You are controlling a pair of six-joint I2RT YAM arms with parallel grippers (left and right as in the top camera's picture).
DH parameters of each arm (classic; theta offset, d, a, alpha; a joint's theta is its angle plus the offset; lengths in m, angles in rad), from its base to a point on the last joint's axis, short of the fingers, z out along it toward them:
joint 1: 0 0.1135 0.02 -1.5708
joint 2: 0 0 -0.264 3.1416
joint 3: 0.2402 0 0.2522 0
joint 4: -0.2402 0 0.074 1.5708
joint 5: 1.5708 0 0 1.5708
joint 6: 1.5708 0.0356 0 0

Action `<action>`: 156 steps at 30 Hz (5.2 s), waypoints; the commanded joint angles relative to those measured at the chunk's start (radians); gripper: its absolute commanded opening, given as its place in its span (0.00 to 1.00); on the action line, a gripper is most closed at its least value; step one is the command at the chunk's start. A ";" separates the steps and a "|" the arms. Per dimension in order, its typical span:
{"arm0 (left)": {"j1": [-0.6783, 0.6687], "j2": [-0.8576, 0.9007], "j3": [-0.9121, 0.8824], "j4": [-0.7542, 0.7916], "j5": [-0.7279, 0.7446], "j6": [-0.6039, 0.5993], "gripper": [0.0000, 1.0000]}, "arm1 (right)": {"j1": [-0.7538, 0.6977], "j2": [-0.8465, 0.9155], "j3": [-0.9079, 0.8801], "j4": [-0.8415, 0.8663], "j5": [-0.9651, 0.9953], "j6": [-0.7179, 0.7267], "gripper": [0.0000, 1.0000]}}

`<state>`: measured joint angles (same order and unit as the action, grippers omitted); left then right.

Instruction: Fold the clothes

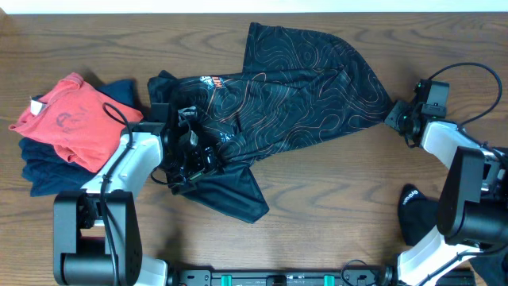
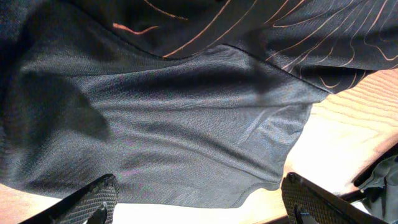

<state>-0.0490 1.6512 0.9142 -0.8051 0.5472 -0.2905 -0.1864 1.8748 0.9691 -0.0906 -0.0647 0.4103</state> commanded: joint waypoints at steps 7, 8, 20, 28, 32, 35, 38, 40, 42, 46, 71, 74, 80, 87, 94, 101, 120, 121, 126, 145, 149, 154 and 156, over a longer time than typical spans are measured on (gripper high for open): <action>-0.003 -0.011 0.016 -0.002 0.006 0.009 0.86 | 0.005 0.108 -0.010 0.040 -0.091 0.016 0.42; -0.003 -0.011 0.016 -0.002 0.006 0.009 0.86 | 0.005 0.108 -0.010 0.042 -0.093 0.016 0.39; -0.003 -0.011 0.016 -0.010 0.008 0.009 0.86 | -0.058 0.045 -0.006 -0.063 -0.080 0.001 0.01; -0.003 -0.048 0.018 -0.215 0.078 0.024 0.92 | -0.240 -0.203 -0.006 -0.341 0.065 -0.002 0.01; -0.003 -0.086 0.017 -0.260 0.034 0.028 0.93 | -0.295 -0.265 -0.006 -0.405 0.063 -0.050 0.01; -0.004 -0.089 0.010 -0.250 0.024 0.009 0.93 | -0.298 -0.272 -0.006 -0.439 0.060 -0.088 0.01; -0.024 -0.089 -0.037 -0.195 0.025 -0.056 0.93 | -0.287 -0.271 -0.006 -0.463 0.060 -0.105 0.01; -0.052 -0.088 -0.075 -0.149 0.025 -0.110 0.93 | -0.281 -0.271 -0.006 -0.470 0.060 -0.105 0.01; -0.088 -0.088 -0.117 -0.090 0.024 -0.158 0.93 | -0.277 -0.271 -0.006 -0.473 0.060 -0.105 0.01; -0.148 -0.087 -0.184 0.032 0.008 -0.230 0.92 | -0.277 -0.271 -0.006 -0.479 0.060 -0.105 0.01; -0.186 -0.083 -0.205 0.273 -0.289 -0.312 0.06 | -0.277 -0.271 -0.006 -0.525 0.056 -0.105 0.01; -0.186 -0.085 -0.203 0.273 -0.286 -0.285 0.06 | -0.277 -0.271 -0.006 -0.535 0.056 -0.105 0.01; -0.172 -0.163 -0.103 0.143 -0.266 -0.130 0.06 | -0.298 -0.293 0.001 -0.607 0.048 -0.096 0.01; -0.069 -0.320 0.183 -0.156 -0.196 0.042 0.06 | -0.434 -0.430 0.092 -0.740 -0.051 -0.095 0.01; -0.034 -0.411 0.344 -0.233 -0.071 0.073 0.06 | -0.462 -0.548 0.182 -0.859 -0.109 -0.162 0.01; -0.033 -0.484 0.538 -0.256 -0.087 0.185 0.06 | -0.487 -0.594 0.449 -1.014 -0.265 -0.242 0.01; -0.013 -0.485 1.170 -0.349 -0.353 0.185 0.06 | -0.507 -0.587 1.208 -1.283 -0.261 -0.285 0.01; -0.013 -0.471 1.170 -0.349 -0.353 0.185 0.06 | -0.507 -0.579 1.207 -1.286 -0.261 -0.285 0.01; -0.013 -0.329 1.169 -0.345 -0.350 0.186 0.06 | -0.503 -0.485 1.191 -1.294 -0.262 -0.285 0.01; -0.010 0.262 1.176 0.398 -0.199 0.079 0.06 | -0.232 0.053 1.204 -0.800 -0.269 -0.085 0.01; 0.015 0.253 1.294 0.565 -0.188 -0.024 0.06 | -0.246 0.023 1.321 -0.702 -0.253 -0.028 0.01; 0.078 0.249 1.495 0.505 -0.175 -0.030 0.06 | -0.272 0.006 1.492 -0.777 -0.158 -0.049 0.01; 0.105 0.241 1.531 0.417 -0.121 -0.030 0.06 | -0.275 0.006 1.516 -0.847 -0.139 -0.081 0.01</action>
<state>0.0063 1.9423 2.3764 -0.3389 0.3874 -0.2947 -0.4381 1.9255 2.4355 -0.8940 -0.2890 0.3454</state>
